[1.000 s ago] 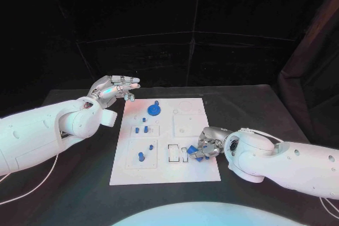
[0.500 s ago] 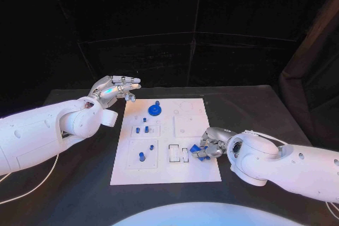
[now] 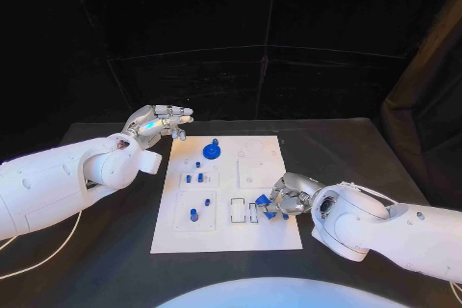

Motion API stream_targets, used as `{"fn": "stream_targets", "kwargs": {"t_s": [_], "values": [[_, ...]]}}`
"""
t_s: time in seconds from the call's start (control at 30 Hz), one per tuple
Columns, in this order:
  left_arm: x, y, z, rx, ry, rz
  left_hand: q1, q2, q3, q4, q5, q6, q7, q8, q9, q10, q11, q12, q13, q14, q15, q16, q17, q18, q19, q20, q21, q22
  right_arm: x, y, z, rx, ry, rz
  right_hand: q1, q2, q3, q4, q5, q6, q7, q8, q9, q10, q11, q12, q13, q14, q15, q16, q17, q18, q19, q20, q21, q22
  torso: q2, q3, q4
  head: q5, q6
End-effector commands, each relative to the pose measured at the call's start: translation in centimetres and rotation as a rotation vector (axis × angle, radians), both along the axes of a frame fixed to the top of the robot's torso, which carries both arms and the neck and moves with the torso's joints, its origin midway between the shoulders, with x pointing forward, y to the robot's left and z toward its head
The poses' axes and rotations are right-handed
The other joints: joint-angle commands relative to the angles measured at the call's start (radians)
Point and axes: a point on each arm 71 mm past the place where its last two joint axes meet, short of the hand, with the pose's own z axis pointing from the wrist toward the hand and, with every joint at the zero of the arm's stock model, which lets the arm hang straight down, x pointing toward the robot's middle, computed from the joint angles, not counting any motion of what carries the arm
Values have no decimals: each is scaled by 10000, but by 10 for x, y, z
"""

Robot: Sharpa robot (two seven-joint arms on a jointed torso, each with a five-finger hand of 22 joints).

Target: Assemble the parts on the task board

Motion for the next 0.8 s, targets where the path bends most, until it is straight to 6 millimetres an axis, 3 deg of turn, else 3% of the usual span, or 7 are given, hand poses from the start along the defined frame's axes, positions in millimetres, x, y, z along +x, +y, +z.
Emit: {"fn": "stream_targets", "kwargs": {"t_s": [0.03,0.43,0.8], "values": [[0,-1,1,-81,-20,-95,-81,48,-41,-30,-48,-74,-16,12,-8,-54,8,59,-12,-92,3,-50,-10,58,-70,25,-53,-10,0,6,3,979,11,-279,269,341,154,-62,-69,310,-196,-54,250,284,-53,4,1044,754,-71,25,1015,-83,31,-63,63,14,-3,-11,-14,52,-15],[0,-3,1,-104,-11,-156,-81,48,-41,-30,-48,-74,-16,12,-8,-54,8,59,-12,-92,3,-50,-10,58,-70,25,-53,-10,3,38,-7,1038,976,168,-231,370,92,317,-86,555,-240,-144,415,253,-78,-130,971,743,-86,-10,963,-84,35,-67,59,28,14,-16,14,90,-17],[-1,-3,1,-104,4,-168,-81,48,-41,-30,-48,-74,-16,12,-8,-54,8,59,-12,-92,3,-50,-10,58,-70,25,-53,-10,9,45,-15,495,1206,225,-618,380,-49,639,-81,942,-365,-120,612,246,-184,-251,915,744,-170,-14,973,-86,41,-130,56,44,14,-11,-14,180,-54]]}}
